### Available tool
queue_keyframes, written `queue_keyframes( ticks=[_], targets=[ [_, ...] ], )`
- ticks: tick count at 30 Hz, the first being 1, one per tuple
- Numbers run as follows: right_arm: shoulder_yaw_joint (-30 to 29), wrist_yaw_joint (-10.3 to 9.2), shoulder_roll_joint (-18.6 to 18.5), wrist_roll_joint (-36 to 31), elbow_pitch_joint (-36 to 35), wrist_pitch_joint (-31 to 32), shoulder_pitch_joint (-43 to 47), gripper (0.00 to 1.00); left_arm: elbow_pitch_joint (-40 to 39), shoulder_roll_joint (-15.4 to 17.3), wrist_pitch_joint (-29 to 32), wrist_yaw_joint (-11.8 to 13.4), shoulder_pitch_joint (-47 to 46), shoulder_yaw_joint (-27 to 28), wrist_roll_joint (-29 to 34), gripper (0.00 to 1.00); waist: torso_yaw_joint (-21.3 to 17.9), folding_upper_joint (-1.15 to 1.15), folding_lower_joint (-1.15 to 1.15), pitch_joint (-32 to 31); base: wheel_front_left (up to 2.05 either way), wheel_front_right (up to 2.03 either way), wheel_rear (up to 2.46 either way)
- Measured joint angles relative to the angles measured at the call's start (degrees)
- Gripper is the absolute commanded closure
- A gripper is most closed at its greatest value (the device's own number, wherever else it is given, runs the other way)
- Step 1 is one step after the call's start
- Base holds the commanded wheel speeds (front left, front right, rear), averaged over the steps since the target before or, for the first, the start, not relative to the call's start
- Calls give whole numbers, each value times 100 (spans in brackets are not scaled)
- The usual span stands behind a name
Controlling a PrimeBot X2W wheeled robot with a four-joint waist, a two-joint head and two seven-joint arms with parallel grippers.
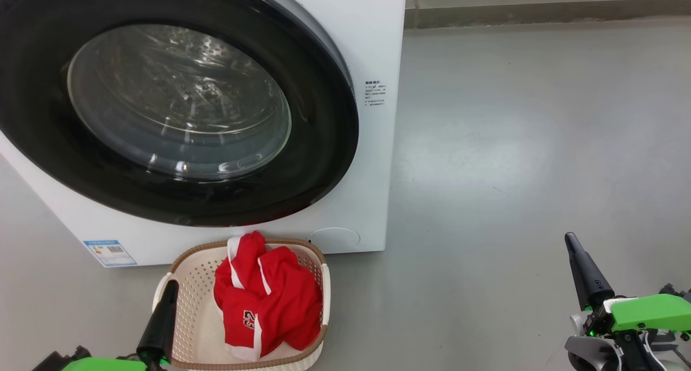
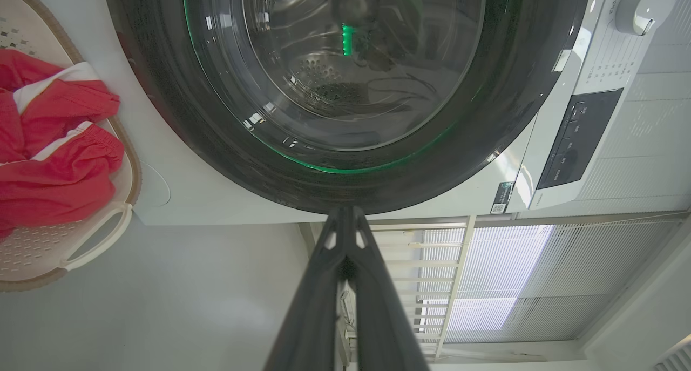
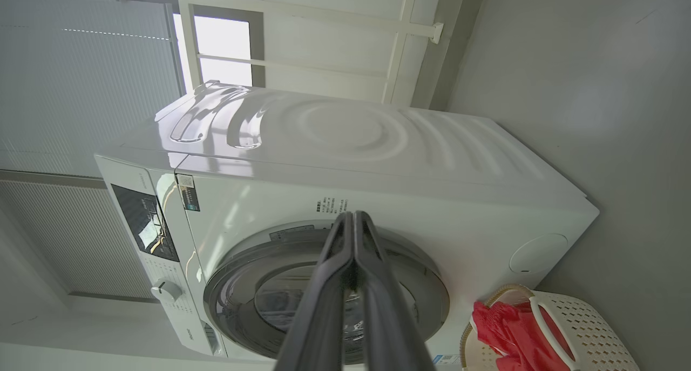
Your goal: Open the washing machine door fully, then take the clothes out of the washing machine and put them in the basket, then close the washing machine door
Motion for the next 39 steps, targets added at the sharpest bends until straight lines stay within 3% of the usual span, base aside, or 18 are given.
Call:
queue_keyframes(
  ticks=[39],
  targets=[
    [-42, 0, 5, -2, -1, 47, -4, 100, 1, -4, 43, 0, -1, 15, 0, 100, 0, 0, 0, 0, 0, 0, 0]
  ],
)
